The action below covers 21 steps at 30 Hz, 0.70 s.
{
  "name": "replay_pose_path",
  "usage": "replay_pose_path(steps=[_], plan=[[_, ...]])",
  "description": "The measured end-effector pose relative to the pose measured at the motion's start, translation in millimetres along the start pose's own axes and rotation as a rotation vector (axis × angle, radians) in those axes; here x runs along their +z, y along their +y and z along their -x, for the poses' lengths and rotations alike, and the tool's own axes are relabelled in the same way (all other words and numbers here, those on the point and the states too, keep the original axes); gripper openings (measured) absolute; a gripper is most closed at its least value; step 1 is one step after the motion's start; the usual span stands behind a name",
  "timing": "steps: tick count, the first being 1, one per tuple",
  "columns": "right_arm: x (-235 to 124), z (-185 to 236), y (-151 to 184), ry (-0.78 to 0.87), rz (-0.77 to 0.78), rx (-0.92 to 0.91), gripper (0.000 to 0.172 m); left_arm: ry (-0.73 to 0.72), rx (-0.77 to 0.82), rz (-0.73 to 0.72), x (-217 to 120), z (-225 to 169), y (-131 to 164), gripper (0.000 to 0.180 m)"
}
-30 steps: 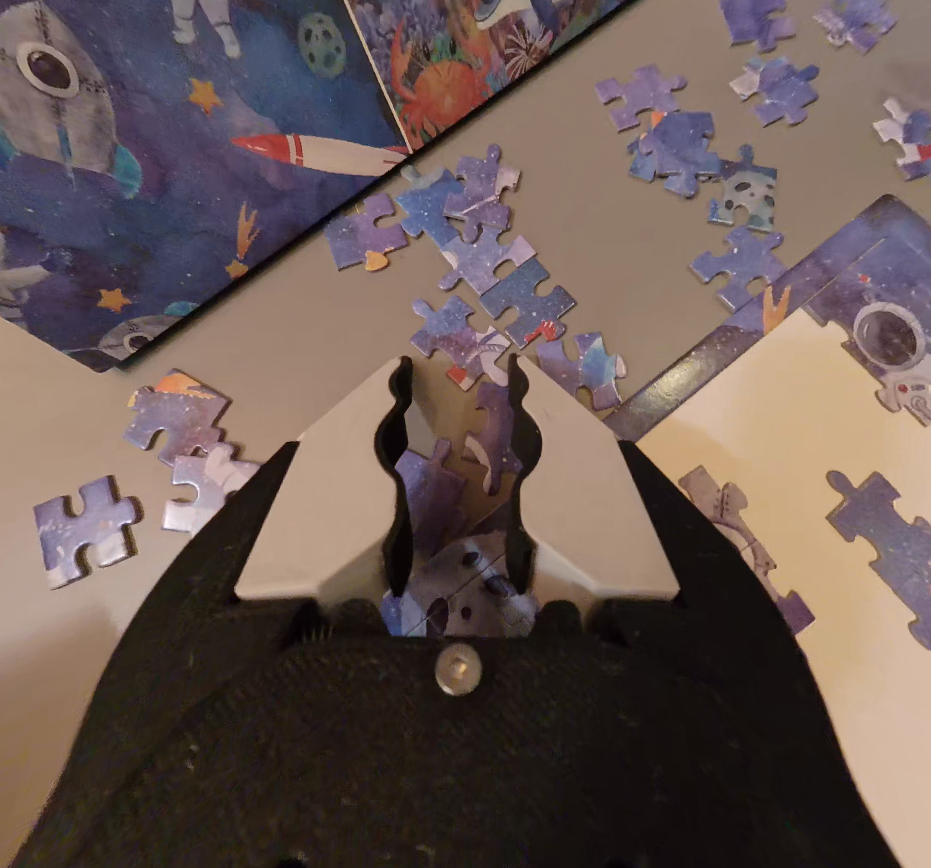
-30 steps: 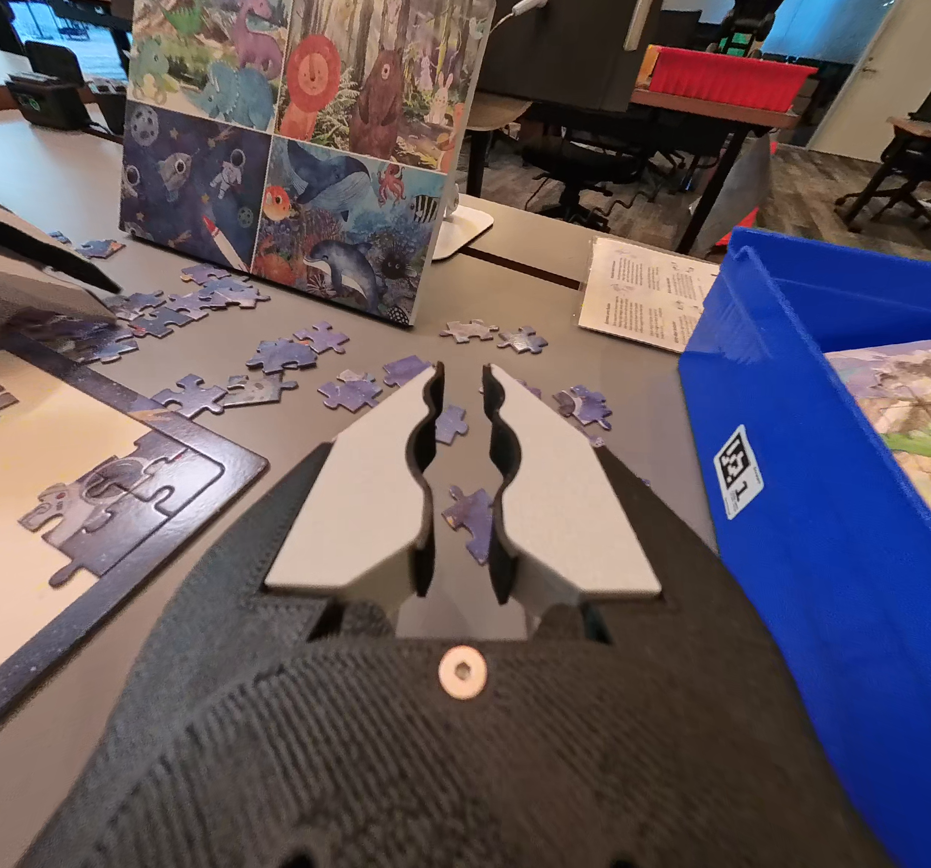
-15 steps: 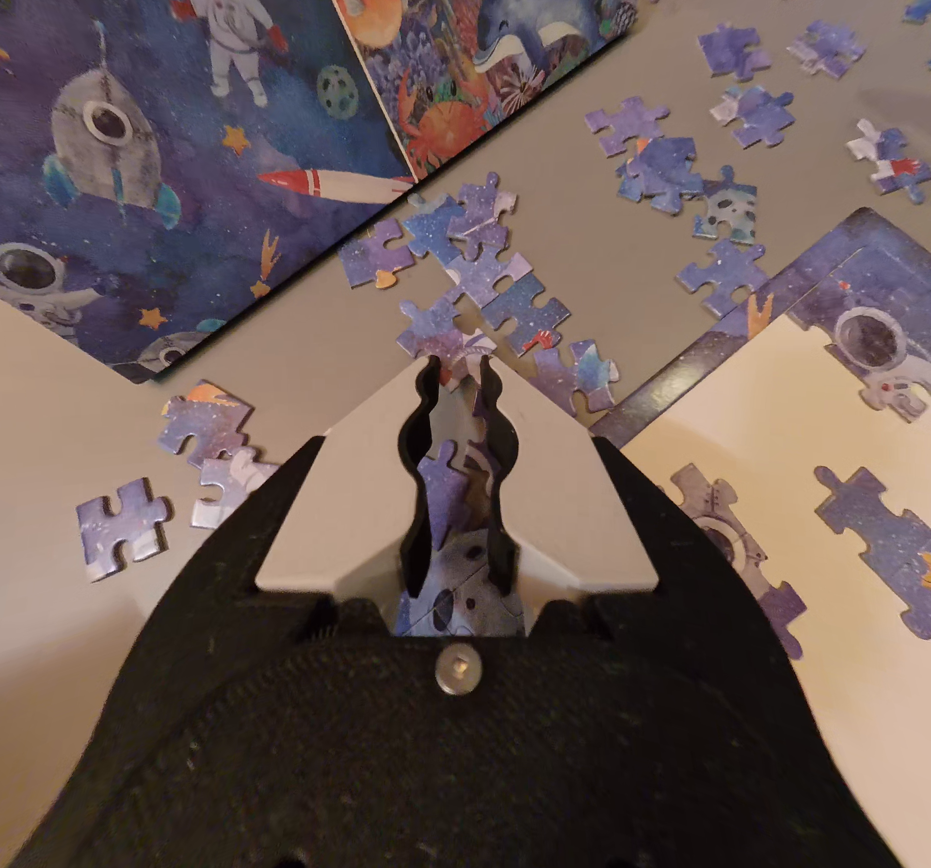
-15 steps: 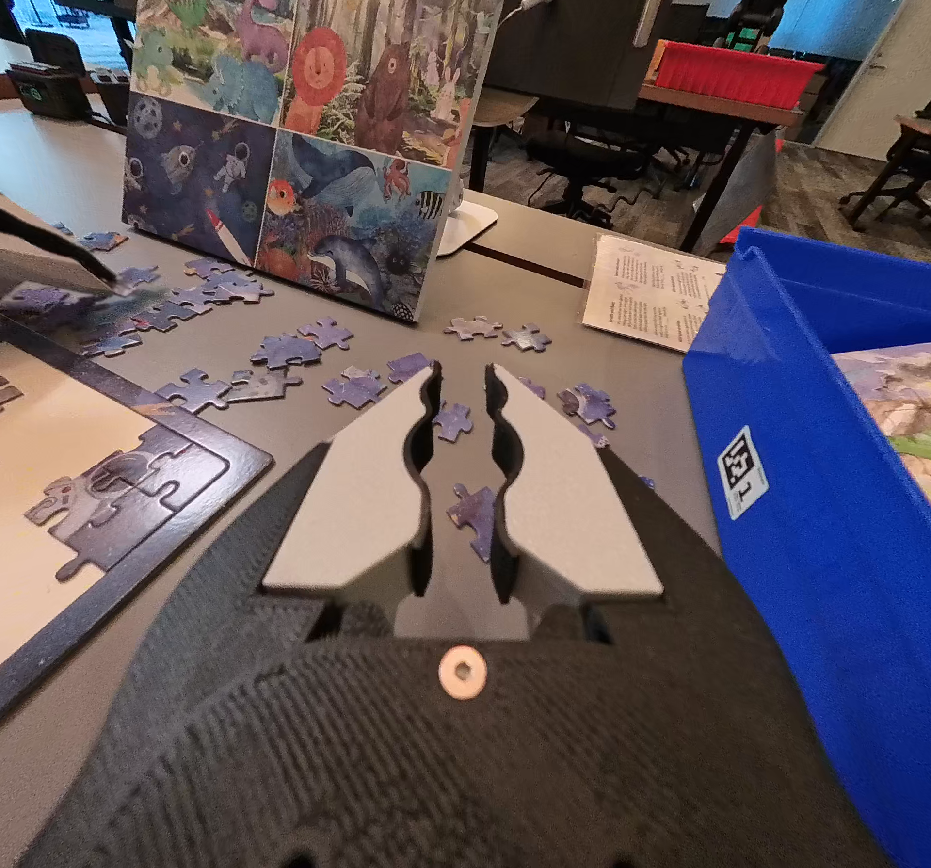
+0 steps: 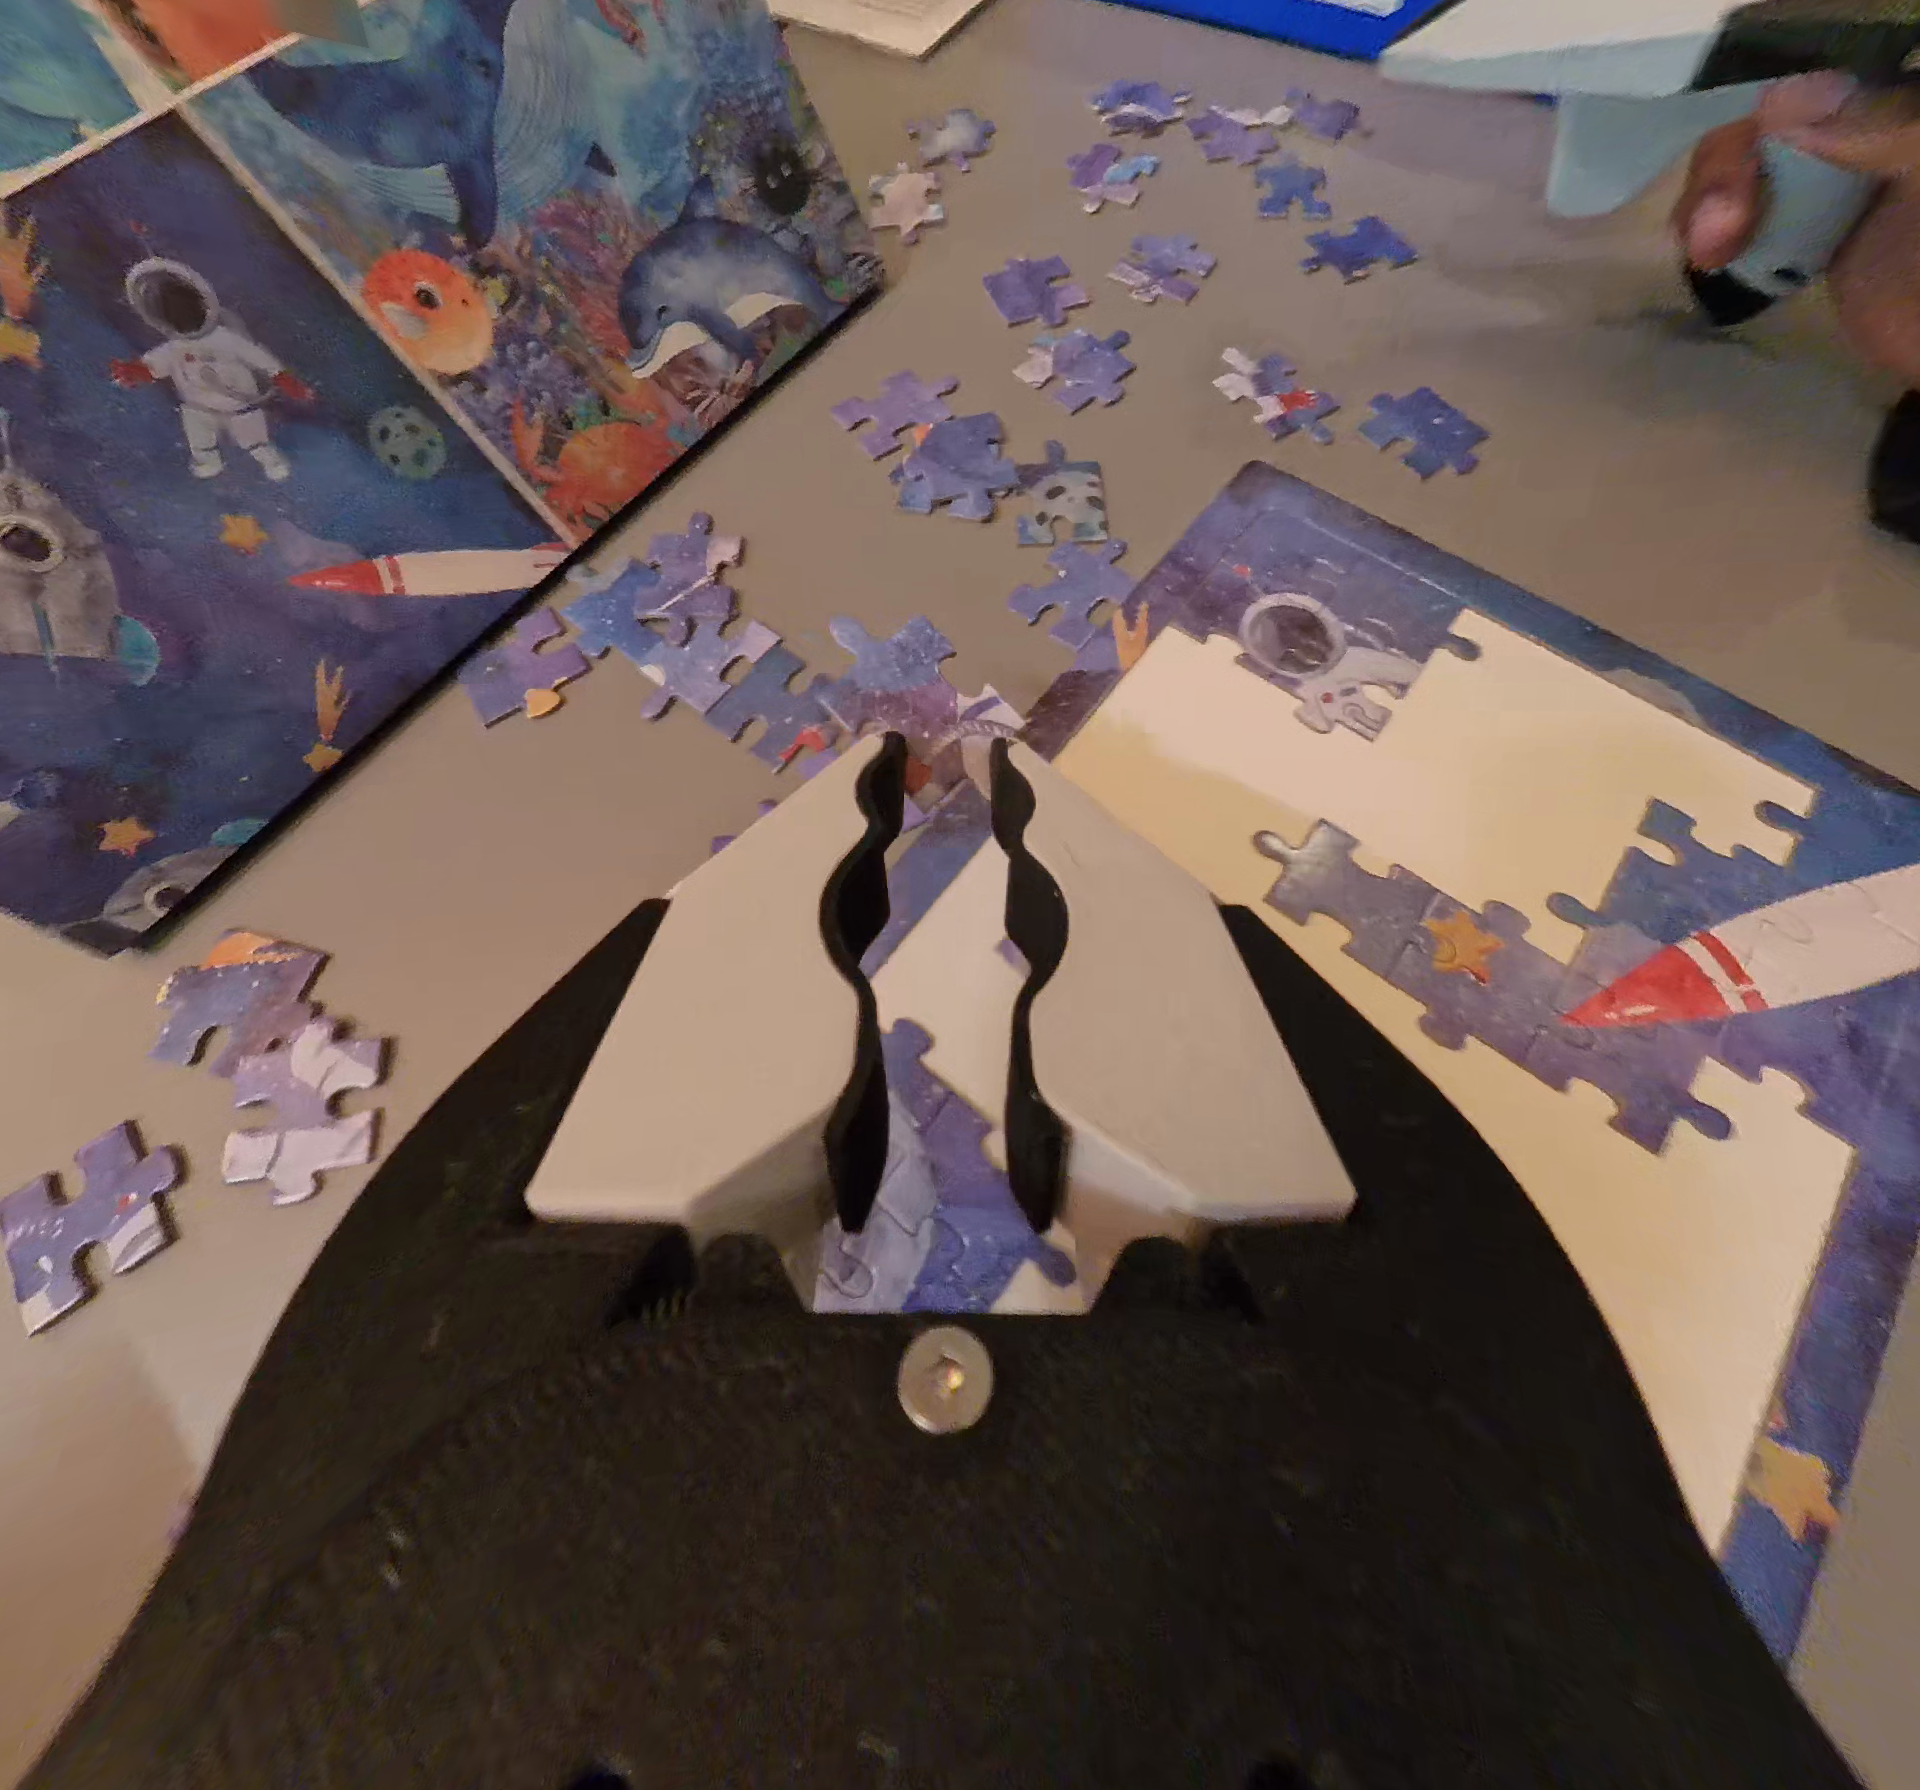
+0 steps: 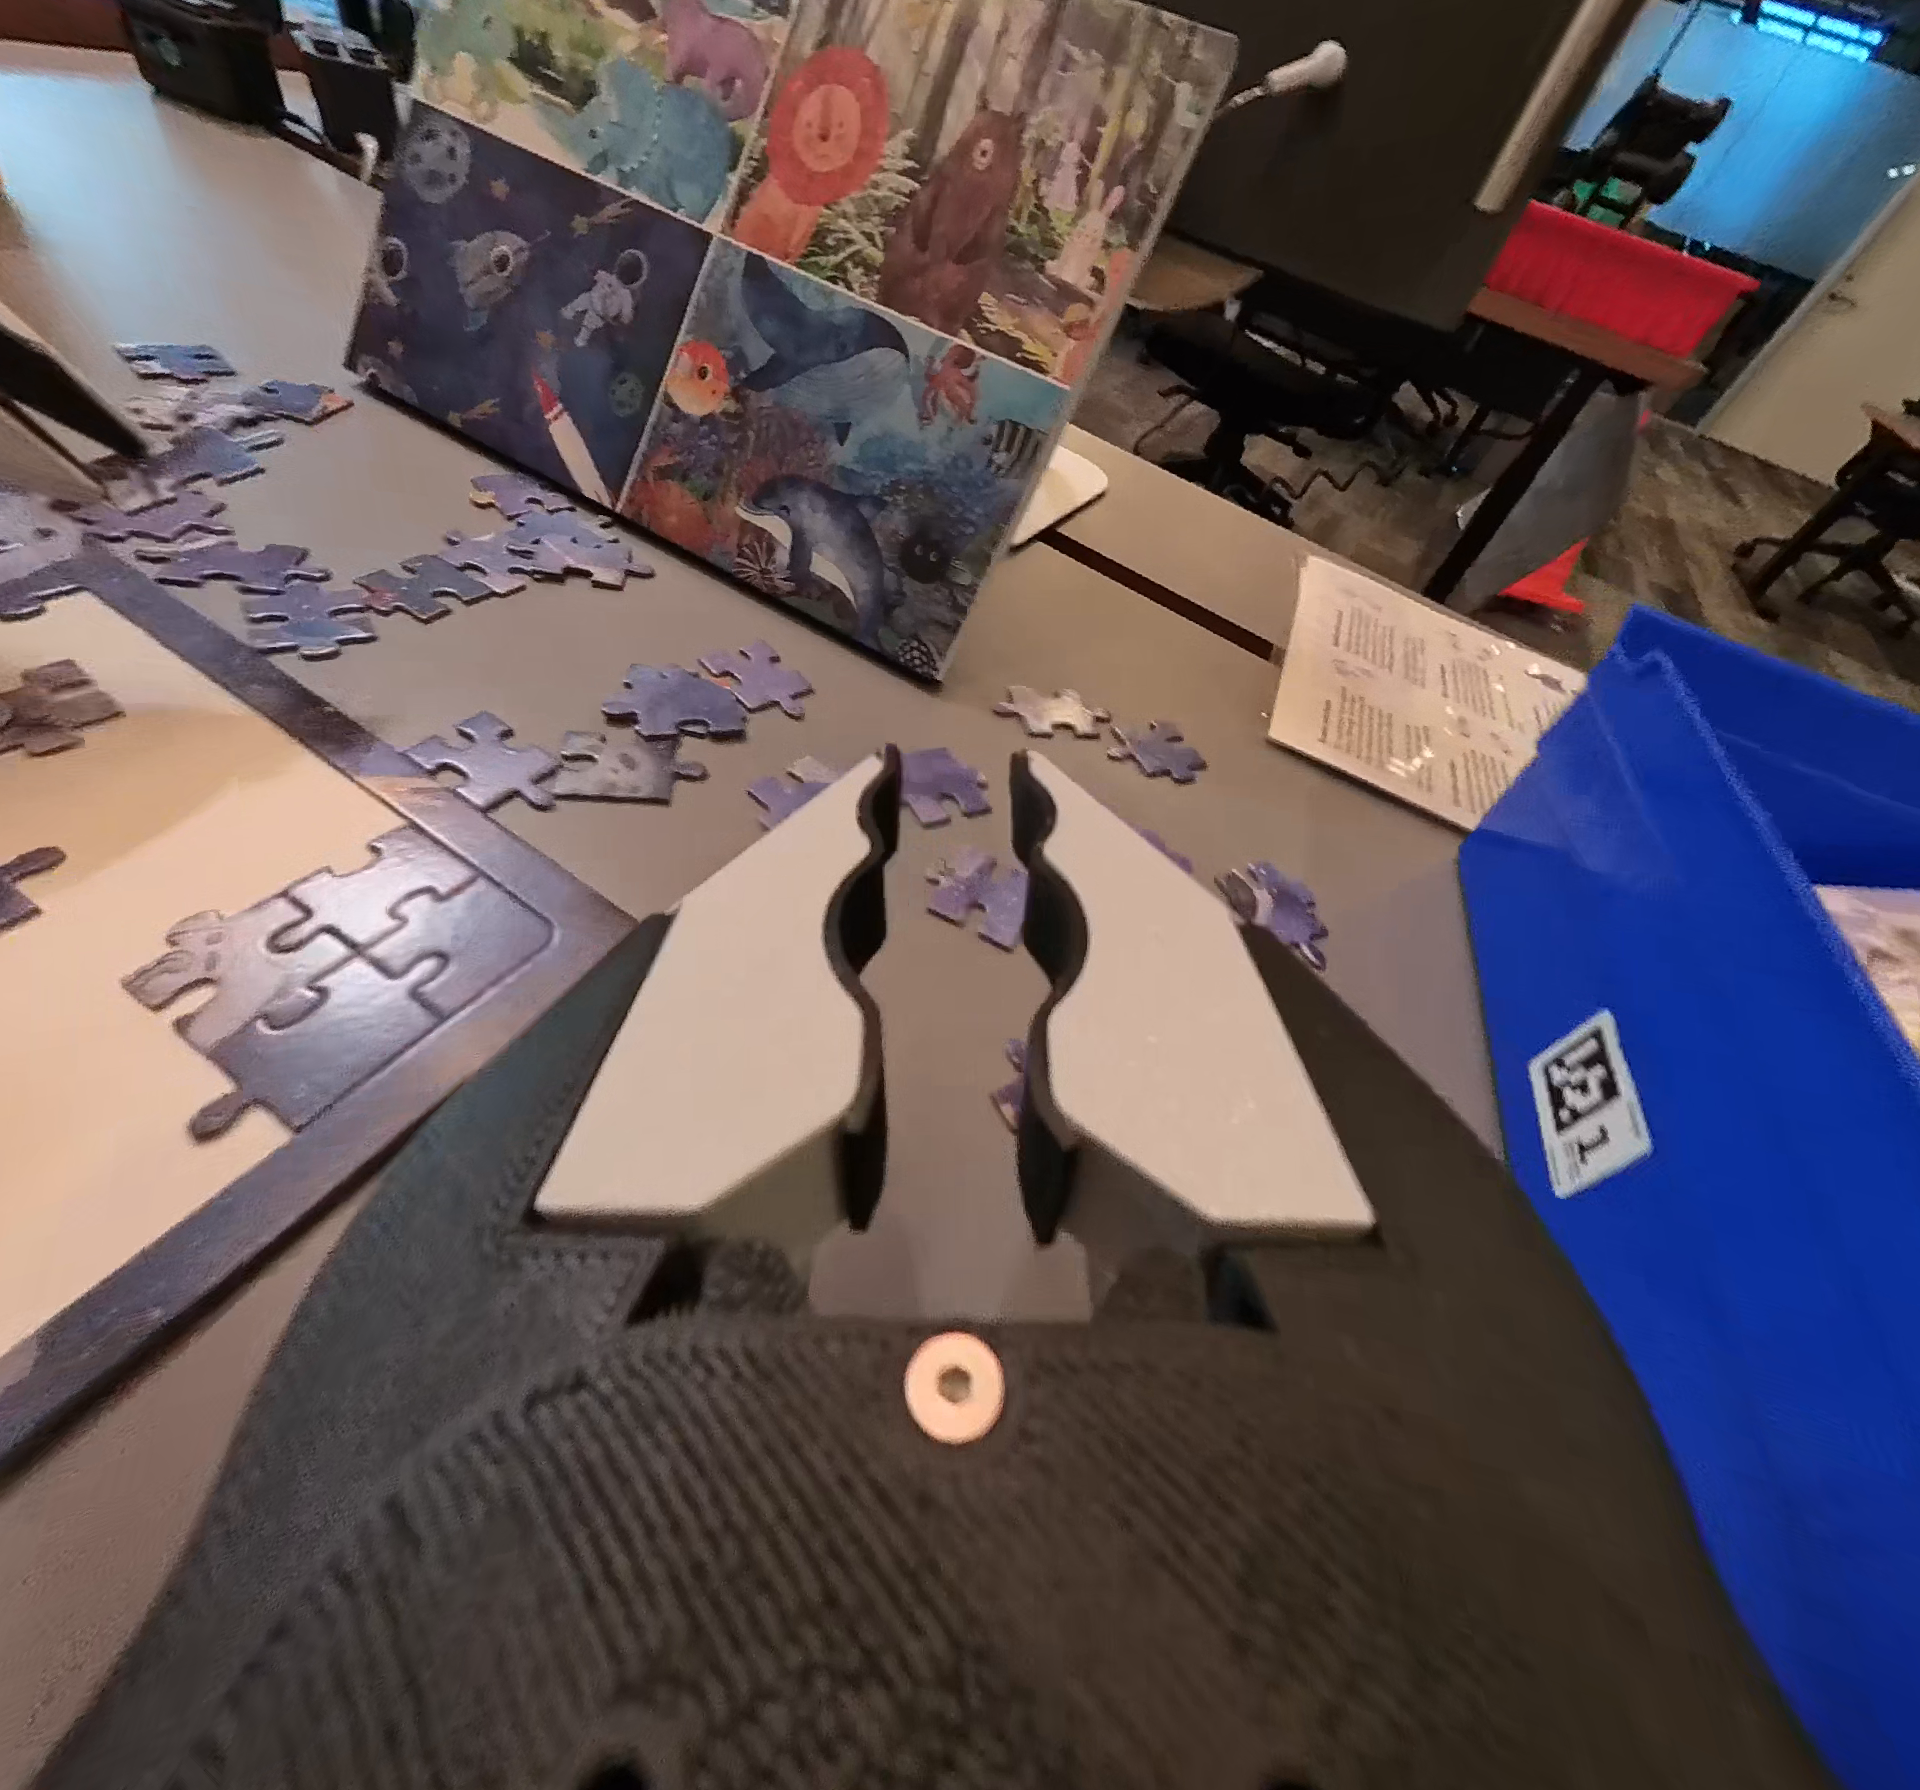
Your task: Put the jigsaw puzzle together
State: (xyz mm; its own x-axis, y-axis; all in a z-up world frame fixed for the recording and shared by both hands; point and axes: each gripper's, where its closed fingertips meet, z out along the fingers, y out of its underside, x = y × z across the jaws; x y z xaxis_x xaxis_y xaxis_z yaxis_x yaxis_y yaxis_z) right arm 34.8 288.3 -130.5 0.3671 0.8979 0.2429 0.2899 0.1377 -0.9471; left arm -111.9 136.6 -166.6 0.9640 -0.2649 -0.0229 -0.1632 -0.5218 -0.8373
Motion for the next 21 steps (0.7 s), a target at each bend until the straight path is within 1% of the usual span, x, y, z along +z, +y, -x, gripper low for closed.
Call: replay_pose_path(steps=[1,3,4,6,9,10,12,15,17,19,21], plan=[[0.3,9.1,-5.9,-0.038,-0.018,0.002,0.020,0.032,0.021,-0.016,-1.7,-7.3,-2.5,0.014],[0.7,38.3,-21.6,-0.180,-0.050,0.047,0.021,0.079,0.100,-0.033,-5.1,-22.8,-5.7,0.015],[0.8,54.1,-29.6,-0.259,-0.056,0.093,0.024,0.085,0.151,-0.039,-6.5,-29.3,-7.3,0.015],[1.1,84.9,-42.9,-0.411,-0.050,0.199,0.034,0.104,0.245,-0.054,-8.8,-44.8,-11.0,0.015],[1.8,122.5,-49.4,-0.609,0.014,0.354,0.045,0.143,0.341,-0.084,-11.8,-67.8,-17.6,0.015],[1.7,130.6,-49.0,-0.658,0.040,0.401,0.048,0.151,0.362,-0.094,-12.7,-73.9,-19.5,0.015],[0.0,140.7,-47.7,-0.739,0.082,0.495,0.050,0.161,0.394,-0.110,-14.7,-83.3,-22.2,0.015],[-9.0,148.5,-50.8,-0.871,0.104,0.644,0.050,0.172,0.422,-0.130,-17.4,-93.0,-24.3,0.015],[-16.6,152.1,-55.8,-0.954,0.100,0.726,0.045,0.189,0.433,-0.141,-18.9,-99.3,-24.1,0.015],[-20.4,155.1,-55.8,-0.987,0.108,0.750,0.036,0.200,0.443,-0.162,-20.9,-104.3,-25.1,0.015],[-20.5,157.6,-50.0,-0.977,0.138,0.736,0.029,0.209,0.445,-0.178,-22.8,-107.6,-25.9,0.015]])
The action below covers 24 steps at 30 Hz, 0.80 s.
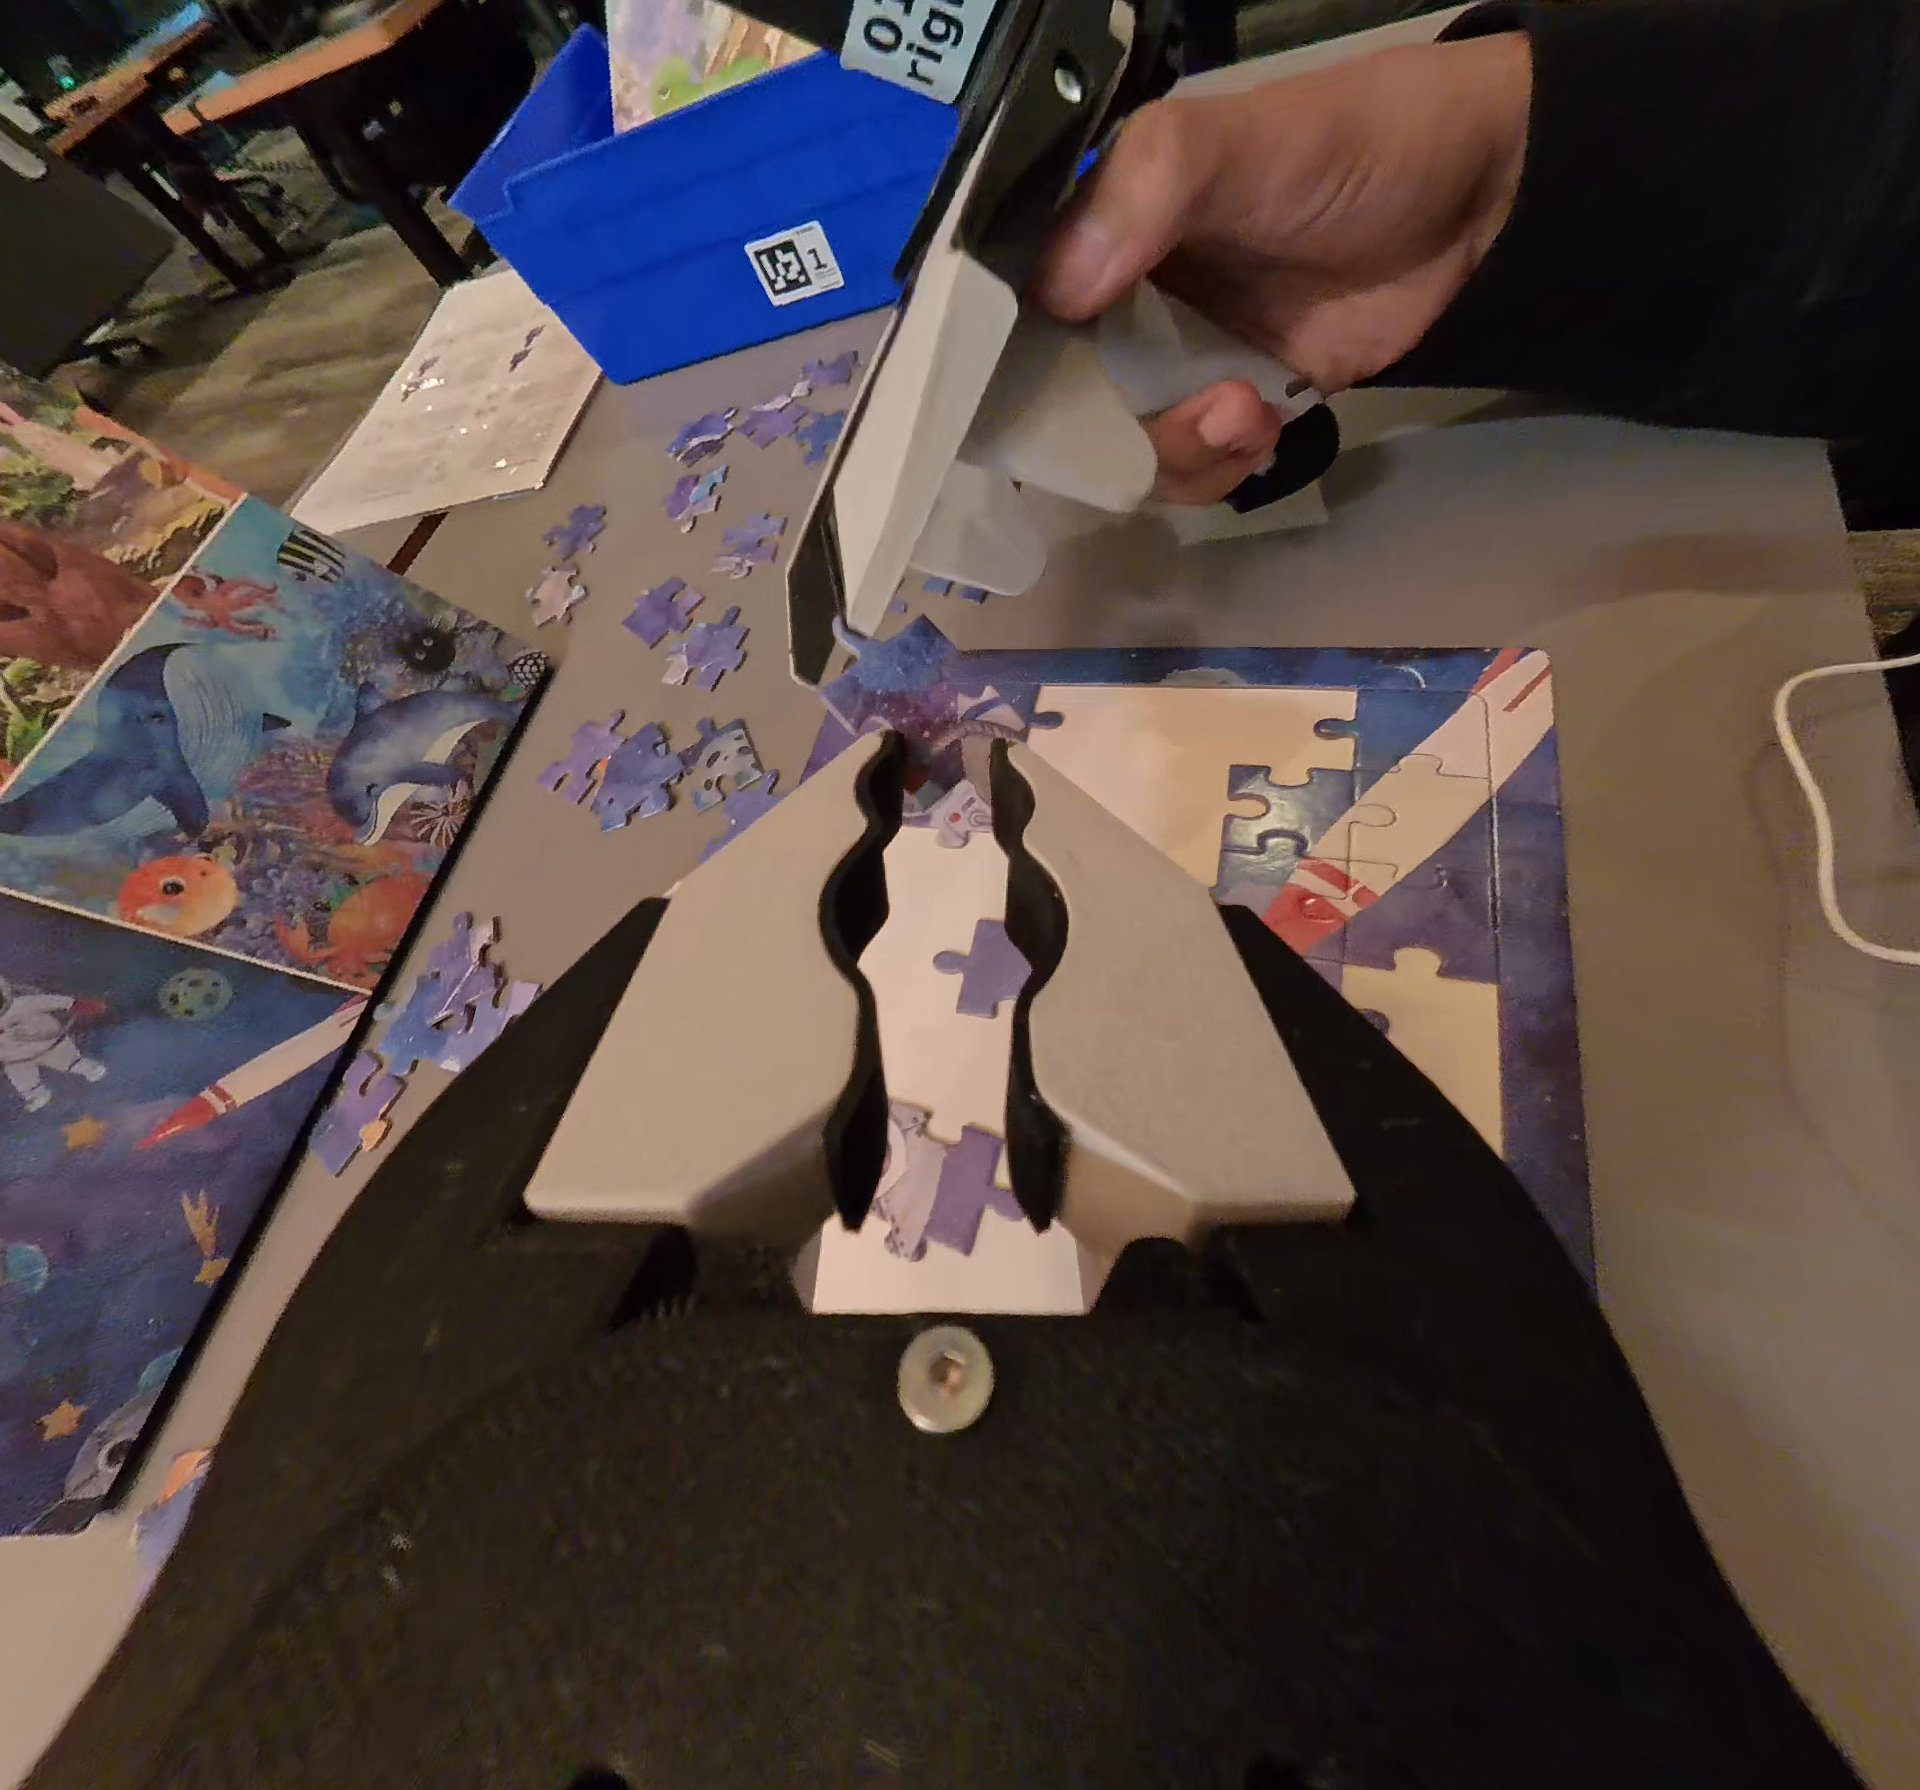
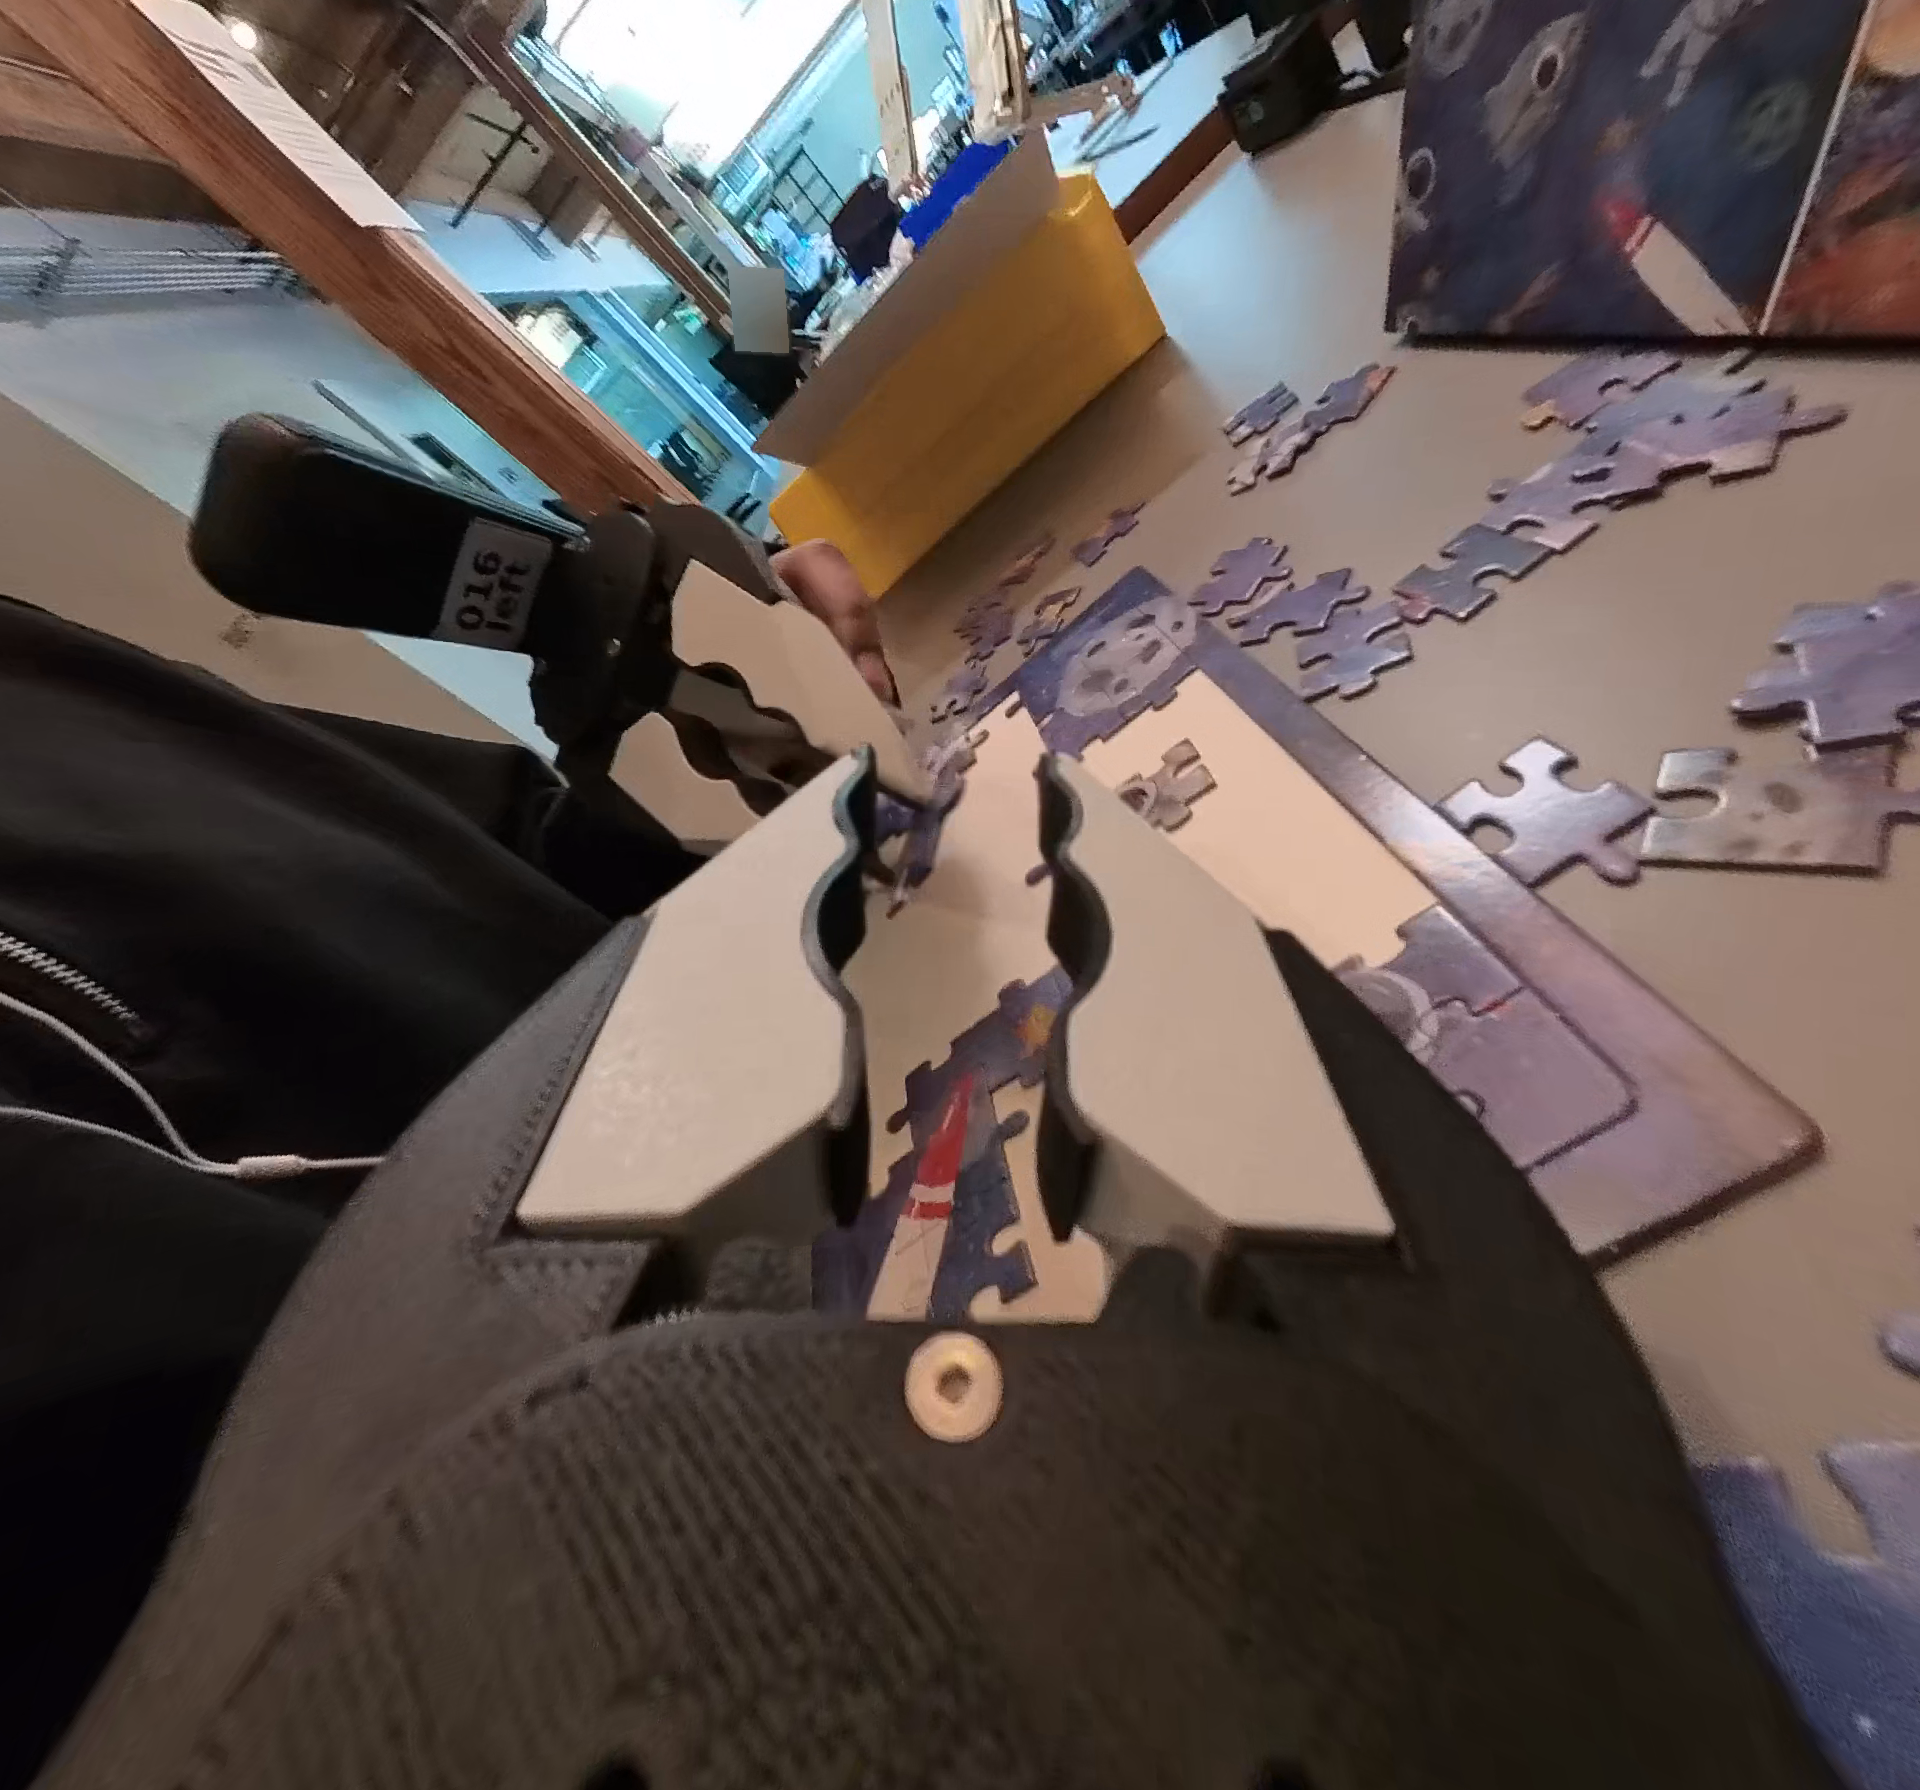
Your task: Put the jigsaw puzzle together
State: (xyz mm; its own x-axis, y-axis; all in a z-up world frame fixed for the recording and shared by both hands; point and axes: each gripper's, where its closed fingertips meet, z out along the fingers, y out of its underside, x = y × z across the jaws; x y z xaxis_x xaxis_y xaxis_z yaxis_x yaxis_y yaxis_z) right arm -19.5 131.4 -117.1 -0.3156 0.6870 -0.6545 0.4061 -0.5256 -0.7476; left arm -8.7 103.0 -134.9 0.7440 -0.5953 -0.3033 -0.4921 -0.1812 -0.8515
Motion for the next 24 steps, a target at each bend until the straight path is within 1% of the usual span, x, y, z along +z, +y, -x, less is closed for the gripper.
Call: replay_pose_path(steps=[1,6,7,9,12,14,16,17,19,20,22,24], plan=[[0.2,-0.2,2.5,0.006,0.011,-0.001,0.027,0.004,-0.002,-0.006,-0.4,-1.1,-0.7,0.015],[0.1,7.0,9.4,-0.020,0.019,0.019,0.000,0.013,-0.018,-0.025,-2.8,-3.0,-1.8,0.015],[-0.1,7.4,11.4,-0.017,0.022,0.024,0.000,0.007,-0.024,-0.030,-3.2,-2.0,-1.8,0.016],[-1.7,7.3,14.3,-0.001,0.020,0.029,0.000,-0.017,-0.044,-0.042,-3.7,2.0,-1.7,0.024],[-13.2,3.6,9.1,0.044,-0.058,0.047,0.000,-0.051,-0.121,-0.030,-2.0,9.5,5.1,0.037],[-27.7,5.4,-4.1,0.045,-0.176,0.067,0.000,-0.026,-0.266,-0.030,2.5,10.6,10.3,0.047],[-41.8,14.6,-19.8,0.015,-0.309,0.066,0.000,0.078,-0.475,-0.088,7.4,2.6,3.9,0.051],[-45.7,19.7,-24.9,0.006,-0.356,0.054,0.000,0.122,-0.589,-0.130,9.5,0.6,-2.3,0.049],[-44.7,30.9,-29.2,0.004,-0.399,0.002,0.000,0.221,-0.789,-0.248,10.2,-3.7,-19.4,0.044],[-41.8,36.1,-30.4,0.008,-0.414,-0.026,0.000,0.277,-0.862,-0.304,9.3,-6.5,-27.7,0.039],[-37.2,45.2,-33.7,0.011,-0.451,-0.068,0.000,0.363,-0.952,-0.357,8.8,-12.0,-35.6,0.026],[-35.2,49.9,-35.3,0.003,-0.477,-0.073,0.000,0.391,-0.989,-0.398,5.6,-11.7,-38.6,0.013]])
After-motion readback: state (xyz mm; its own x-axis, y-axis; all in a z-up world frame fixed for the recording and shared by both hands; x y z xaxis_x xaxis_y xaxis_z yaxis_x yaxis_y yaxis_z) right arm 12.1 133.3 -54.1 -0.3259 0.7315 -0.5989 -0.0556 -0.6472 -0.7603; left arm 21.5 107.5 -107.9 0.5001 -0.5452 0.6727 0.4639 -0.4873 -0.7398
